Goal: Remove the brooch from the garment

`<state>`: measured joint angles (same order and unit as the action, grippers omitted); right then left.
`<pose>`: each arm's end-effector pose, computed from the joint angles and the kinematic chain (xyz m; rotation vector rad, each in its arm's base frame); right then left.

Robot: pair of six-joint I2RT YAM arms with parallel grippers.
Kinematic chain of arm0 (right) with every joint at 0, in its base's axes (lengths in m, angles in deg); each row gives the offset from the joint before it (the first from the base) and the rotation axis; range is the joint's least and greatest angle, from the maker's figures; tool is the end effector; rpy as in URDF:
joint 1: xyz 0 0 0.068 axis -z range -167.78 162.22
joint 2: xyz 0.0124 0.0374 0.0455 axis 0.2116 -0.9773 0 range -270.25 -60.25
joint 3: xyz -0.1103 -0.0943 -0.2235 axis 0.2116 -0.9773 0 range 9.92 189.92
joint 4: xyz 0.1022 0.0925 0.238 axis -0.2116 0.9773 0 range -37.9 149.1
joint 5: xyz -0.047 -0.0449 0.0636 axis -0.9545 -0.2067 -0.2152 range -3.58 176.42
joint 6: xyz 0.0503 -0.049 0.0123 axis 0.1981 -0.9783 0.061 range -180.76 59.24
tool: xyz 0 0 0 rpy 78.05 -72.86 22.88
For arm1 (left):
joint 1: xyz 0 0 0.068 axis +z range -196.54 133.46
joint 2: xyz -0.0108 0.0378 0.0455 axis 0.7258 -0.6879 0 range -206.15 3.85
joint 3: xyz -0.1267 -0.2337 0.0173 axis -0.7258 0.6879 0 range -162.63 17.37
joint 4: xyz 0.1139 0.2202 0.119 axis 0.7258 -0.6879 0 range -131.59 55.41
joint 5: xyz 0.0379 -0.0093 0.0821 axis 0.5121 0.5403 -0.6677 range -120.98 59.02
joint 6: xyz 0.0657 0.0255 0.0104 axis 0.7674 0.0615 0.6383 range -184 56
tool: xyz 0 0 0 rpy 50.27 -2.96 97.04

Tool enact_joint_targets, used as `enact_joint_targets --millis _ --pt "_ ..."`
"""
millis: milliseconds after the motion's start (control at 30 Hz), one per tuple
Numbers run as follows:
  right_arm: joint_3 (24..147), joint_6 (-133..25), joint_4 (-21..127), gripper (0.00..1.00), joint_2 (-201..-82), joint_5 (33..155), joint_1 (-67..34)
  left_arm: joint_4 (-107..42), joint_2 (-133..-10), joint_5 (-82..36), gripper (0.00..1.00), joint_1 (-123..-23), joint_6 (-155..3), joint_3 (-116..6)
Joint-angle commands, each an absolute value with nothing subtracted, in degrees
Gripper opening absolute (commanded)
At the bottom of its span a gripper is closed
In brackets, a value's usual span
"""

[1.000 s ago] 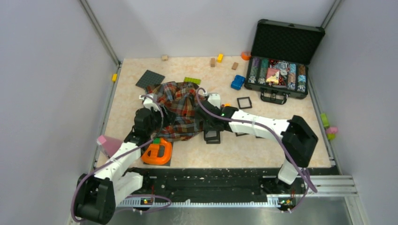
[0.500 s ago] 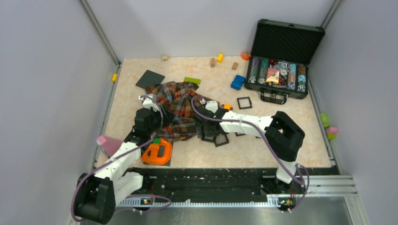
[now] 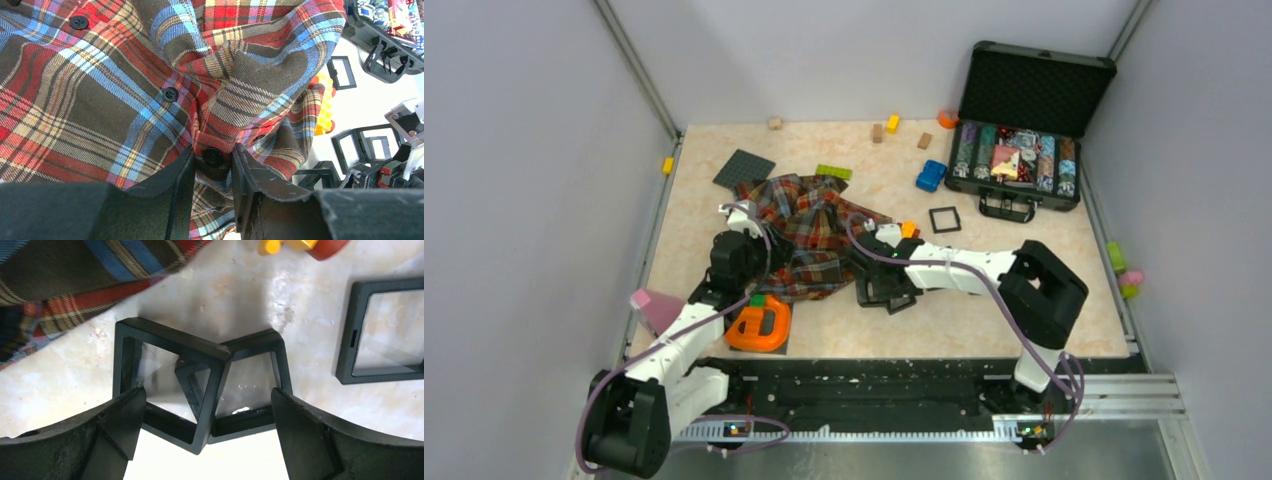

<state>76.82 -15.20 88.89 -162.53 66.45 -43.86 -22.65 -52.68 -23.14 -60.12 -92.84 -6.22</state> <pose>0.2179 0.2880 0.1407 -0.1718 2.6735 0.0277 0.2428 -0.0669 0.1901 -0.1707 1.9778 -0.6196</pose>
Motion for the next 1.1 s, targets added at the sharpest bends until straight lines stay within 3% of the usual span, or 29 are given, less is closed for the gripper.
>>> enact_joint_targets --millis 0,267,333,400,433,567,700,900,1067 --pt "72.3 -15.8 86.3 0.99 -156.6 67.5 -41.7 -21.3 -52.7 -23.4 0.36 -59.8 -93.2 -6.9" --pt "66.0 -20.0 82.9 0.99 -150.6 70.1 -32.1 -21.8 -52.8 -24.5 0.33 -59.8 -93.0 -6.9" --pt "65.1 -20.3 85.0 0.99 -149.3 68.7 -30.5 -22.2 -52.7 -25.4 0.24 -59.8 -93.1 -7.0" --pt "62.4 -20.4 85.0 0.98 -146.1 69.6 -29.3 -22.7 -52.7 -26.4 0.03 -59.7 -93.2 -7.0" --pt "60.7 -20.2 84.8 0.97 -144.4 70.3 -28.9 -23.1 -52.6 -26.9 0.00 -59.7 -93.4 -7.1" --pt "57.0 -18.4 88.4 0.95 -139.7 70.5 -28.8 -23.4 -52.4 -27.6 0.00 -59.5 -93.6 -7.1" --pt "56.2 -13.0 97.5 0.92 -135.8 63.1 -28.4 -23.5 -52.3 -27.3 0.00 -59.5 -93.6 -7.0" --pt "49.5 -11.8 97.3 0.80 -127.6 63.2 -17.2 -24.3 -52.4 -28.4 0.00 -59.6 -93.8 -7.2" --pt "52.9 -8.8 101.5 0.77 -123.5 55.6 -12.6 -26.3 -50.6 -32.5 0.00 -59.2 -94.1 -7.1"
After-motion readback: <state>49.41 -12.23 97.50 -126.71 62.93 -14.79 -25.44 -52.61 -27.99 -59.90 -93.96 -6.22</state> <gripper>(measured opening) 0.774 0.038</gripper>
